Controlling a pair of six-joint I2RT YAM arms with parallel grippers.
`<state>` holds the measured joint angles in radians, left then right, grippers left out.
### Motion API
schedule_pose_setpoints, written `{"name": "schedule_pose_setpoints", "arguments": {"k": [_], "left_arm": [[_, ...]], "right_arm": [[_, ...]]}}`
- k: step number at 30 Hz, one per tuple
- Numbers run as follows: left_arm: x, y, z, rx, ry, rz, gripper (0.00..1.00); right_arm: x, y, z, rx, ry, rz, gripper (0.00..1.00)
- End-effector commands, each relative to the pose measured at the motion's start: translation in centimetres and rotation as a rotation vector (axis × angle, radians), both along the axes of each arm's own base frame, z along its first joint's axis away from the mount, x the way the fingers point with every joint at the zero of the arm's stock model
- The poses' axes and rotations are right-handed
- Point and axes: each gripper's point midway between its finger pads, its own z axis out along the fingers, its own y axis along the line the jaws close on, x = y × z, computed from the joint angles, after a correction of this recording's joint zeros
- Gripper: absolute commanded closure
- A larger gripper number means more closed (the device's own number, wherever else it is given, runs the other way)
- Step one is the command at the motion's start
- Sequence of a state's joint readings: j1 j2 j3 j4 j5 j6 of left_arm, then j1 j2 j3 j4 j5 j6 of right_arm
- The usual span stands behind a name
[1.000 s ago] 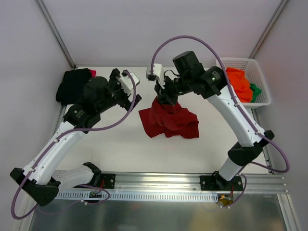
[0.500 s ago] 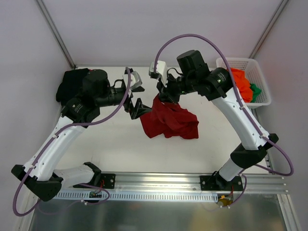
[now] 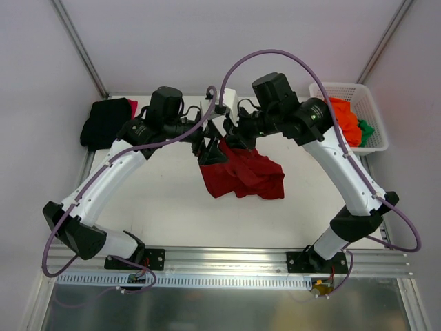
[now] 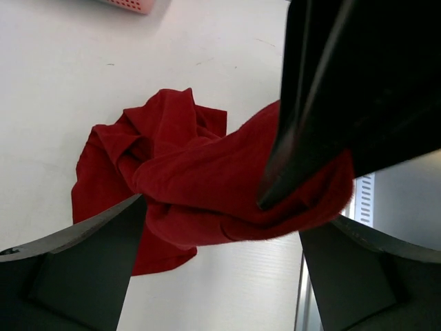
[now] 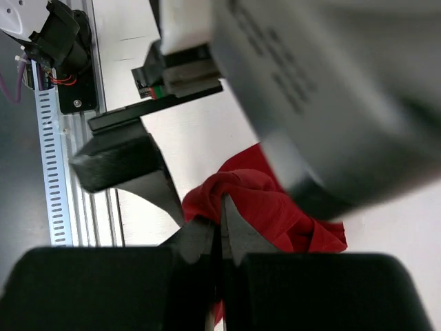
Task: Fold and stack the t-shirts
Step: Flatten the tshirt out
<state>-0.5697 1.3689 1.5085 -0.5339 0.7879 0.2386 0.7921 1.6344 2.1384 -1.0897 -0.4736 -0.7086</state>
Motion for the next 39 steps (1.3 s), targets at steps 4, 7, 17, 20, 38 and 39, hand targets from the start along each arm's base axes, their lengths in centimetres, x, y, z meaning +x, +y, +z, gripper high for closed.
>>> {"name": "schedule_pose_setpoints", "arguments": {"k": [4, 7, 17, 20, 38, 39], "left_arm": [[-0.5, -1.1, 2.6, -0.04, 0.003, -0.052, 0.57], [0.3, -1.1, 2.3, -0.02, 0.0, -0.018, 1.0], [2.0, 3.0, 6.0, 0.01, -0.216, 0.195, 1.0], [2.8, 5.8, 9.1, 0.016, -0.324, 0.307, 1.0], [3.5, 16.1, 17.1, 0.11, -0.54, 0.706, 1.0], [3.5, 16.1, 16.9, 0.114, -0.534, 0.707, 1.0]], "right_arm": [[-1.9, -0.7, 3.2, 0.09, -0.039, 0.028, 1.0], [-1.9, -1.0, 3.0, 0.083, -0.048, 0.022, 1.0], [8.2, -6.6, 0.6, -0.061, -0.305, -0.512, 0.01], [12.1, -11.4, 0.2, -0.05, -0.296, -0.731, 0.01], [10.5, -5.6, -17.0, -0.156, 0.43, -0.314, 0.11], [9.6, -5.4, -17.2, -0.157, 0.461, -0.272, 0.11]]}}
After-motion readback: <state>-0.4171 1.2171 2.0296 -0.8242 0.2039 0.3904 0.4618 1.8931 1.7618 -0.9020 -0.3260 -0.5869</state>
